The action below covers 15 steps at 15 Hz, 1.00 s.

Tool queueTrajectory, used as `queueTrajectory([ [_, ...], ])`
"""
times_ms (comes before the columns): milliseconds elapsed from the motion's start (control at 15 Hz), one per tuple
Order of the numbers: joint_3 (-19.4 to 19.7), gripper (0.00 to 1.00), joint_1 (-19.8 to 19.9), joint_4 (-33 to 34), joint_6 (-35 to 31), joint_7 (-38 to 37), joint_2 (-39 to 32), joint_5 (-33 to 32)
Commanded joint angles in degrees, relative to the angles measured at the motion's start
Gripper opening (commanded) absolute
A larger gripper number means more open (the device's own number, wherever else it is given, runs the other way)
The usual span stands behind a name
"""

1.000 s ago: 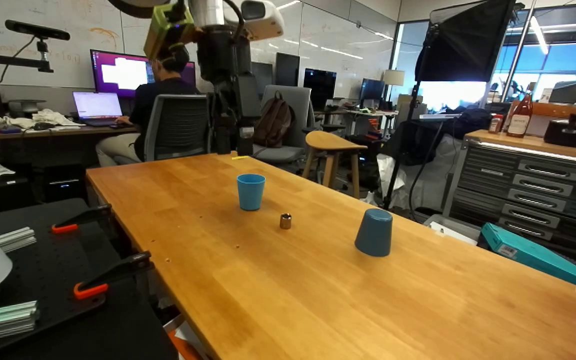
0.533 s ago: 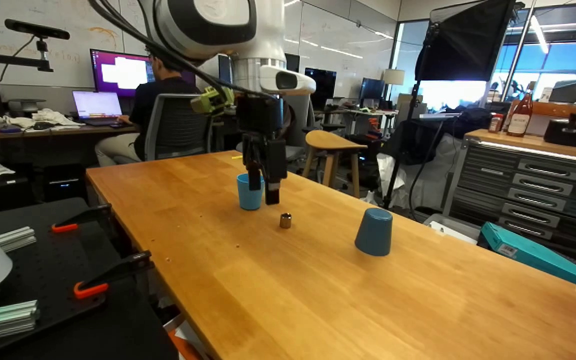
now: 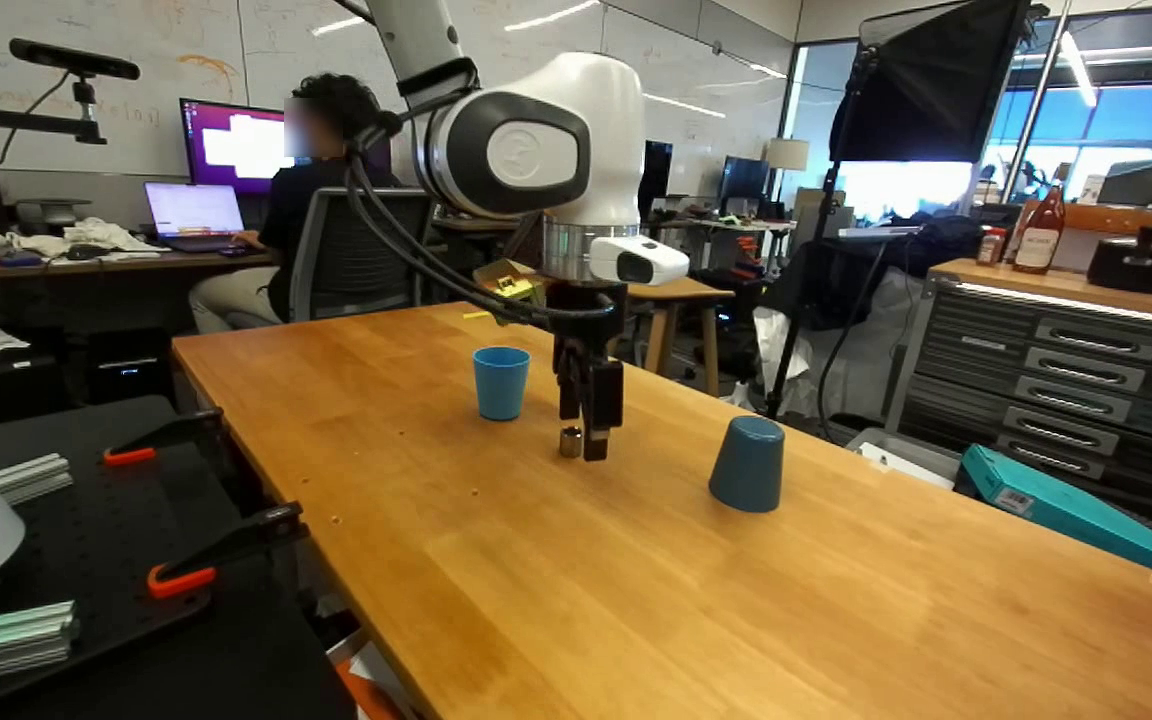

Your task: Put the silver object in the cup

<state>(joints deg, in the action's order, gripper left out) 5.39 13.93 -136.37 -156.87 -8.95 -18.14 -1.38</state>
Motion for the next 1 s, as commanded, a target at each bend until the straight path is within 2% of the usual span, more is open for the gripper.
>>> queueTrajectory([
  [0,-3.3,1.00,-1.1,3.9,0.0,2.7,-3.6,9.1],
  [200,-5.9,1.00,-1.3,4.2,-0.6,4.0,-4.5,14.3],
  [333,-6.1,1.00,-1.9,4.1,-1.4,4.2,-5.2,15.6],
  [533,-5.0,1.00,-2.9,4.0,-2.6,3.7,-6.2,14.7],
  [867,-1.9,1.00,-5.9,4.3,-9.8,1.7,-9.5,11.1],
  [933,-1.5,0.75,-6.4,4.0,-11.1,1.6,-10.1,10.7],
])
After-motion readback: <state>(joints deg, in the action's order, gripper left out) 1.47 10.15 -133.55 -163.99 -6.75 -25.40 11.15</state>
